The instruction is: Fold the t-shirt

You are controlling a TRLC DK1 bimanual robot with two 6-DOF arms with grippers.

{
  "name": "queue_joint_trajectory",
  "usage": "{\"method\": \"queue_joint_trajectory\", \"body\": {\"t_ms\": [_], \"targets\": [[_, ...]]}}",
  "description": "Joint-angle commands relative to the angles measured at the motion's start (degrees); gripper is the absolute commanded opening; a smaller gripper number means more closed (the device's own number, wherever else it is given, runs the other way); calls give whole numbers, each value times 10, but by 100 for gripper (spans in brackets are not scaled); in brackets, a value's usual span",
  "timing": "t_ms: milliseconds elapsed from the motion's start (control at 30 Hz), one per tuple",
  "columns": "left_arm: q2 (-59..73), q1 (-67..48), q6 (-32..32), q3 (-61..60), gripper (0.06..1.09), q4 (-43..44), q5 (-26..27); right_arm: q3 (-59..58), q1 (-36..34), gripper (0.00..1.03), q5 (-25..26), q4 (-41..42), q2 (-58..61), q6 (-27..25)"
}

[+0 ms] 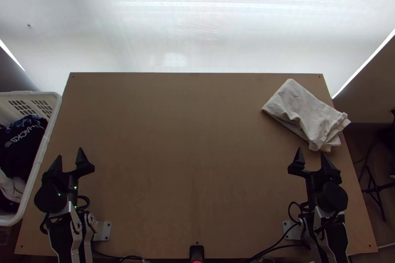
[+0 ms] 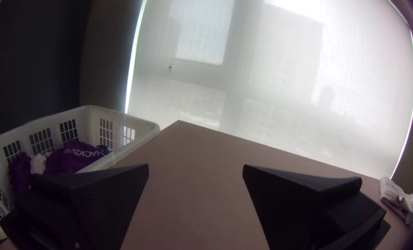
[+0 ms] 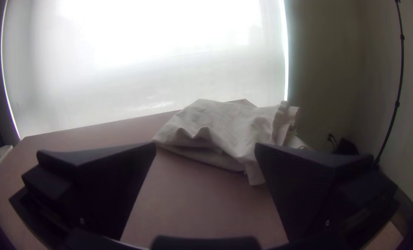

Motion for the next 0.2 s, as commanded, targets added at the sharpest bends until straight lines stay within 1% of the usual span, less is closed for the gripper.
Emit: {"method": "queue_joint_trajectory", "body": {"t_ms": [0,167], "targets": [[0,0,0,-1,104,-2,-1,0,-1,99,1,-1,0,1],[0,0,0,-1,104,-2,-1,0,-1,99,0,0,0,1]]}}
